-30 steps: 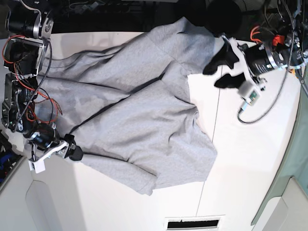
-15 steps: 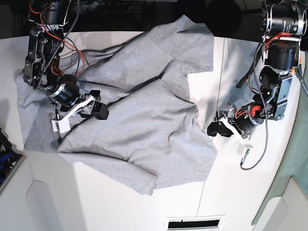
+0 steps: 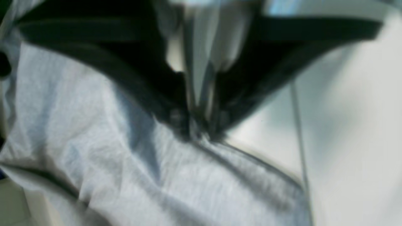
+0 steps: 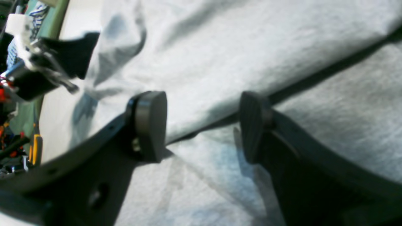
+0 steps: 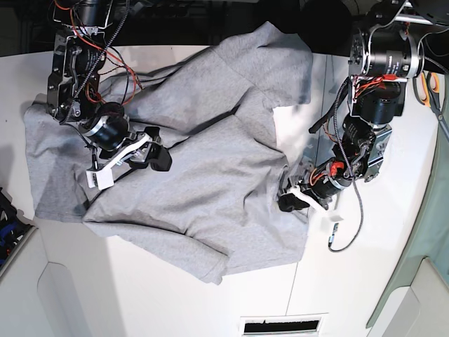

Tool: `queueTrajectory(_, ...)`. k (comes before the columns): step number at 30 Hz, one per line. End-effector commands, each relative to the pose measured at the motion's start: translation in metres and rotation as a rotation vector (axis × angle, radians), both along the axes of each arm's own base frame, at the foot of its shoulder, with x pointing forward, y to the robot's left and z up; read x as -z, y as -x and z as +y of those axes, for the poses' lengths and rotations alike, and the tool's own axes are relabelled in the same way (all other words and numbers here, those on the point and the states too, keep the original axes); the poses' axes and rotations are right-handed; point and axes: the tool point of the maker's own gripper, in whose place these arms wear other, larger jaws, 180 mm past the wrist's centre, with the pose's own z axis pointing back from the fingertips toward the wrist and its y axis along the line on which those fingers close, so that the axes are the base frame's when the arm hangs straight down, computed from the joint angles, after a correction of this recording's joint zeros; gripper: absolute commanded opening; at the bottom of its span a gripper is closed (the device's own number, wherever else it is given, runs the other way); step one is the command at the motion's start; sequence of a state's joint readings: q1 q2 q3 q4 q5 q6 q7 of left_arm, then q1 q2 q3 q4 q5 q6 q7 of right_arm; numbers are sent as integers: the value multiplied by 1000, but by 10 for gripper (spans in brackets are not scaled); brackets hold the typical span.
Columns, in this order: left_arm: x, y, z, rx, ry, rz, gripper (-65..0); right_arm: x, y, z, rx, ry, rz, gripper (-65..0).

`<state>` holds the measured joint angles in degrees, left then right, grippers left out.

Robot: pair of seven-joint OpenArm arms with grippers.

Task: Layout the t-shirt on the table in an organized manner, then fold the t-shirt properly
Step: 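Release and regrasp the shirt edges with both grippers, then pull the shirt corners apart with both grippers to smooth it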

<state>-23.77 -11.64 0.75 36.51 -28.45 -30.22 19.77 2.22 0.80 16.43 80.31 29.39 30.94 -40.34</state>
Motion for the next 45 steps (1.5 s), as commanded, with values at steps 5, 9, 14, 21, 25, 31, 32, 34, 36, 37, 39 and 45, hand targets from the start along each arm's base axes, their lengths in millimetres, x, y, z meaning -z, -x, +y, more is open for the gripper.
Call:
queueTrajectory(5,-23,-21,32,-3,-77,-54,-650,-7,-10,-9,-4,72,-47,-290)
queueTrajectory(9,-58,-39,60,10,-149,-117,-650,-4,-9,-11,-6,90,-43,-290)
queueTrajectory(14,-106,-52,85,42,-247,-203,-650,-8,-12,-11,5,85,-63,-290)
queueTrajectory(21,-144,-51,122,32,-287,-233,-650,-8,-12,-12,5,86,-63,-290)
queueTrajectory(25,-157,-48,153,14,-351,-241,-650,-8,-12,-11,5,85,-63,-290)
queueTrajectory(31,-182,-43,187,6,-446,-255,-650,-8,-13,-12,7,85,-67,-290)
queueTrajectory(32,-183,-43,188,9,-452,-250,-650,-9,-13,-12,10,83,-72,-290)
queueTrajectory(34,-180,-39,182,39,-430,-226,-650,-9,-14,-12,12,83,-75,-290)
queueTrajectory(36,-178,-34,164,102,-363,-225,-650,-9,-13,-12,12,84,-75,-290)
queueTrajectory(37,-176,-32,158,112,-331,-218,-574,-9,-13,-12,11,87,-74,-290)
queueTrajectory(39,-169,-27,155,113,-307,-206,-421,-8,-13,-13,13,95,-71,-290)
queueTrajectory(45,-142,-10,150,128,-299,-136,-345,-5,-4,-6,-22,60,-12,-290)
